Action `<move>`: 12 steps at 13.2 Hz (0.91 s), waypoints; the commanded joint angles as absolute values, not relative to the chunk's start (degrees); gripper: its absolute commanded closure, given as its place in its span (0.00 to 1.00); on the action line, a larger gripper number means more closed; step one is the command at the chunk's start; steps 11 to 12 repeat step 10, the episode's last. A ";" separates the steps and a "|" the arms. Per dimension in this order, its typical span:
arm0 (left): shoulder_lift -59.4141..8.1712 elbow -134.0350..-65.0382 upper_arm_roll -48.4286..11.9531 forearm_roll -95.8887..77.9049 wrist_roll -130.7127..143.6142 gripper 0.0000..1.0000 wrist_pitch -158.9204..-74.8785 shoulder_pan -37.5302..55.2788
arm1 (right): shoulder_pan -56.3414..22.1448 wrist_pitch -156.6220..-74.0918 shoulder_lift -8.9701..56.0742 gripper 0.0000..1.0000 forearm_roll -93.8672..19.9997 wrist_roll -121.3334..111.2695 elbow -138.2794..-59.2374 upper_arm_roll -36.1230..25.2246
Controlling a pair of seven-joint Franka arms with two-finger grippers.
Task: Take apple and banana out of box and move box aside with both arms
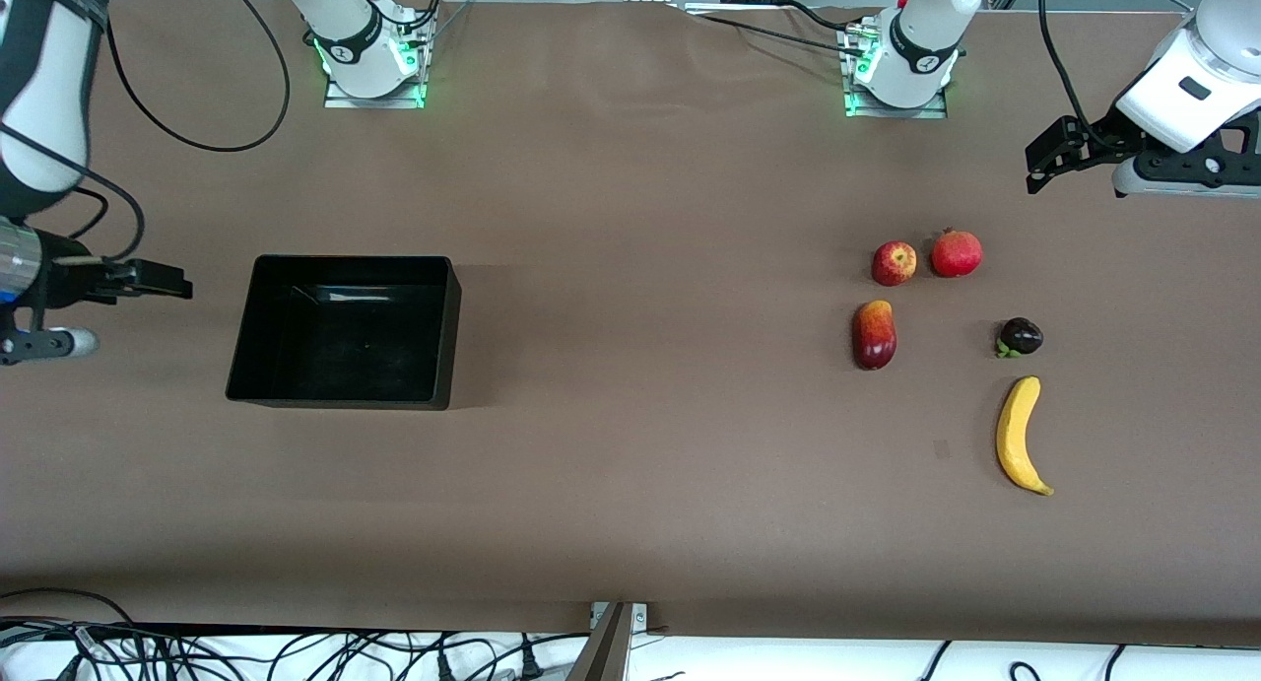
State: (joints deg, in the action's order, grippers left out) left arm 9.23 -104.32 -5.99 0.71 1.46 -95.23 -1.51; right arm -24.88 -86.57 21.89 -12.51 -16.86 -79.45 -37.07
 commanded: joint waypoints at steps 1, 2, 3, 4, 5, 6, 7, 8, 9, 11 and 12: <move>8.35 -102.22 -6.41 0.09 0.97 0.00 -93.69 -1.41 | -9.91 -86.39 15.85 0.00 -4.36 -13.04 -82.07 -17.85; 8.35 -102.22 -6.59 0.09 0.97 0.00 -93.69 -1.32 | -5.23 -89.09 12.86 0.00 -1.52 -10.40 -85.57 -11.23; 8.35 -102.22 -6.68 0.09 0.88 0.00 -93.69 -1.32 | -1.88 -93.38 9.44 0.00 -0.54 -8.46 -91.26 -6.90; 8.35 -102.22 -6.68 0.09 0.97 0.00 -93.78 -1.32 | 1.81 -99.34 5.49 0.00 -0.09 -8.00 -98.19 -2.94; 8.35 -102.22 -6.68 0.09 0.88 0.00 -93.87 -1.32 | 4.54 -104.02 2.49 0.00 0.09 -8.61 -103.22 -0.29; 8.35 -102.13 -6.68 0.09 0.79 0.00 -93.87 -1.23 | 5.44 -104.76 0.90 0.00 0.87 -8.44 -105.45 0.52; 8.35 -102.04 -6.85 0.09 0.88 0.00 -93.78 -1.14 | 5.62 -103.55 0.36 0.00 2.97 -8.52 -105.82 0.53; 8.35 -101.61 -7.03 0.00 0.88 0.00 -93.69 -1.14 | 5.89 -103.01 0.35 0.00 3.34 -8.26 -105.91 0.53; 8.35 -101.51 -7.03 0.09 0.97 0.00 -93.69 -1.14 | 5.98 -102.66 0.26 0.00 3.34 -8.26 -105.65 0.44; 8.35 -101.43 -7.12 0.09 0.97 0.00 -93.69 -1.14 | 5.80 -101.96 -0.35 0.00 3.60 -8.26 -105.56 0.44; 8.35 -101.43 -7.12 0.09 0.97 0.00 -93.69 -1.14 | 5.80 -101.96 -0.35 0.00 3.60 -8.26 -105.56 0.44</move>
